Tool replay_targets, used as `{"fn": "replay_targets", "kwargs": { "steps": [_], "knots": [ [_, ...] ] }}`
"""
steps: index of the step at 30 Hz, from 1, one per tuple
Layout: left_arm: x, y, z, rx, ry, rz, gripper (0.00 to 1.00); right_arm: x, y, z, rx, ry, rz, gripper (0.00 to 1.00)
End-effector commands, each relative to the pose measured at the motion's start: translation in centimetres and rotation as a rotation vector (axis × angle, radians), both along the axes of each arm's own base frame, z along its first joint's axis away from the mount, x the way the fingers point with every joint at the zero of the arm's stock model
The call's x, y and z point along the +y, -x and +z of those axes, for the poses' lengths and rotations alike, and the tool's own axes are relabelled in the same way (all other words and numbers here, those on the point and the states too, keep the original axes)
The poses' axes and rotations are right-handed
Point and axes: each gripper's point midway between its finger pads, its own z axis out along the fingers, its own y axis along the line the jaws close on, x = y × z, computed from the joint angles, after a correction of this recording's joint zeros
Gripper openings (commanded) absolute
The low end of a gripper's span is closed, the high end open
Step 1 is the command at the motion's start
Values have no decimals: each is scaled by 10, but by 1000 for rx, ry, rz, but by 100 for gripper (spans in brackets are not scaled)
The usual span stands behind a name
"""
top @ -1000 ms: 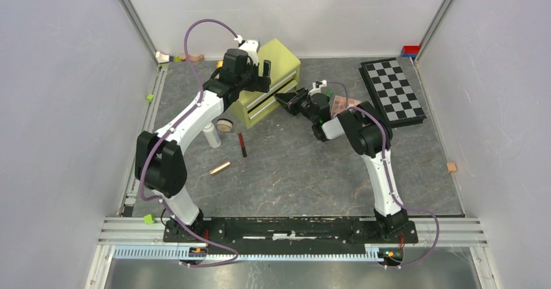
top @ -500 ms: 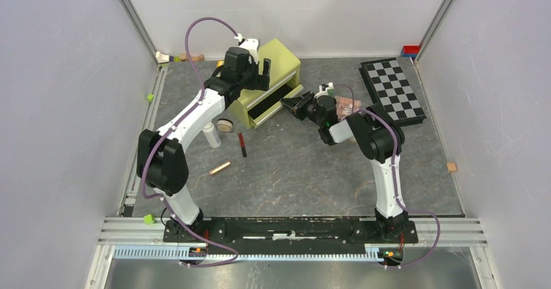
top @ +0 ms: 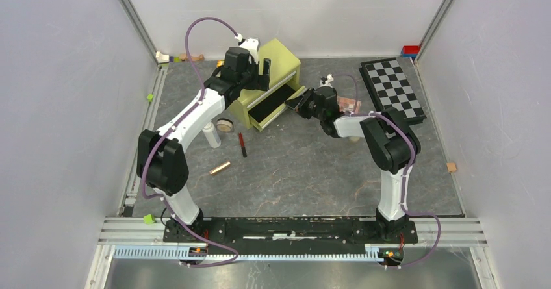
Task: Organize the makeup
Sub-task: Open the drawer in the storage box.
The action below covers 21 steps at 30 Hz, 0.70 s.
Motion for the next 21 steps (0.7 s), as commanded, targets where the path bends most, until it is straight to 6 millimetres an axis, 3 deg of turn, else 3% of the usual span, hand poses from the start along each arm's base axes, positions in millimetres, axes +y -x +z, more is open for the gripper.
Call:
{"fn": "replay_targets", "kwargs": {
  "steps": [1, 5, 8, 11, 21],
  "knots": [
    [2, 7, -23, 101, -5, 23, 95, -49, -16, -10, -36, 307, -93, 10],
    [1, 6, -24, 116, -6, 25, 95, -56, -15, -7, -15, 358, -101, 16],
    [1, 7, -23, 114, -4, 22, 95, -54, -21, 0, -14, 379, -89, 38],
    [0, 7, -22, 115, 0, 19, 95, -47, -29, 9, -17, 375, -71, 53],
    [-2, 7, -24, 123, 8, 12, 95, -18, -46, 3, 28, 411, -6, 65]
  ]
}}
